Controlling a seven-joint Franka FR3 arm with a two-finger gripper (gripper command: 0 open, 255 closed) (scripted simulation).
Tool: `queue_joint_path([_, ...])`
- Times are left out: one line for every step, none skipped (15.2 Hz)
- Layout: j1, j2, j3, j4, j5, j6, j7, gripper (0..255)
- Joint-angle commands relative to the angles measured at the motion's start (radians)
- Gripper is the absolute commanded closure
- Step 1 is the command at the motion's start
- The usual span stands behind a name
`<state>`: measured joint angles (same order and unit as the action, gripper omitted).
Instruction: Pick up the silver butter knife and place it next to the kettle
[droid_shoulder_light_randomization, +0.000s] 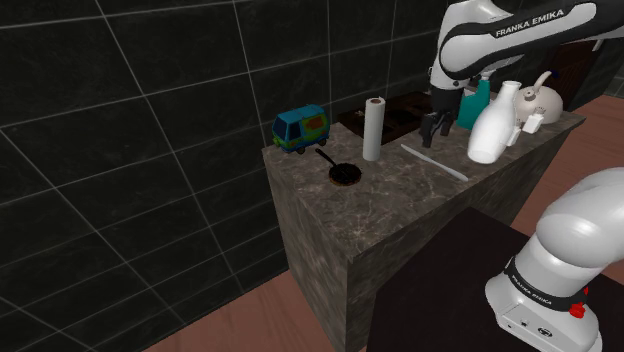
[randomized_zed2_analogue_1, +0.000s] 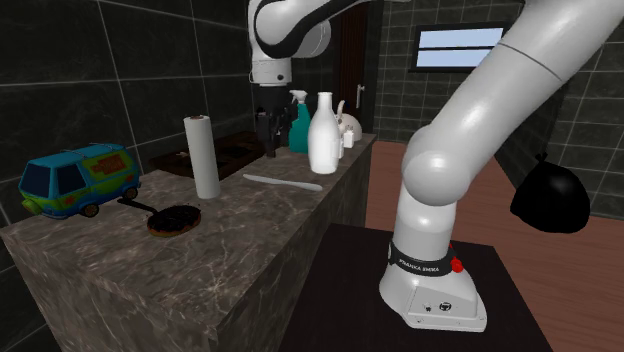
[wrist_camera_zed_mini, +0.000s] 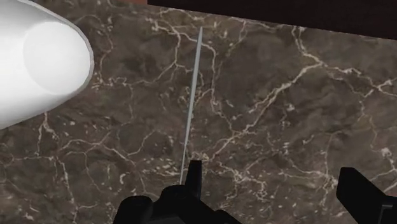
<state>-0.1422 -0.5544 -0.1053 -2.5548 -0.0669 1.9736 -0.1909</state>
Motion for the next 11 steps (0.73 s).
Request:
queue_joint_path([-0.024, 0.042, -0.026, -0.014, -0.012, 0.051, -0.003, 0])
queue_joint_path([-0.035, 0.066, -0.039, -0.018, -0.018, 0.076, -0.005, 0])
queue_joint_path([-0.047, 0.091, -0.052, -0.02, -0.022, 0.1, -0.007, 0])
queue_joint_path([-0.057, 0.117, -0.066, -0.022, -0.027, 0.124, -0.009, 0])
queue_joint_path([-0.068, 0.144, -0.079, -0.022, -0.03, 0.148, -0.012, 0])
queue_joint_path([-0.076, 0.165, -0.089, -0.022, -0.033, 0.167, -0.014, 0])
queue_joint_path([-0.076, 0.171, -0.09, -0.031, -0.033, 0.182, -0.014, 0])
queue_joint_path([-0.076, 0.179, -0.092, -0.039, -0.033, 0.198, -0.014, 0])
queue_joint_path([-0.076, 0.186, -0.093, -0.048, -0.033, 0.214, -0.015, 0])
queue_joint_path([-0.076, 0.194, -0.094, -0.056, -0.033, 0.23, -0.015, 0])
queue_joint_path([-0.076, 0.202, -0.095, -0.063, -0.033, 0.246, -0.016, 0])
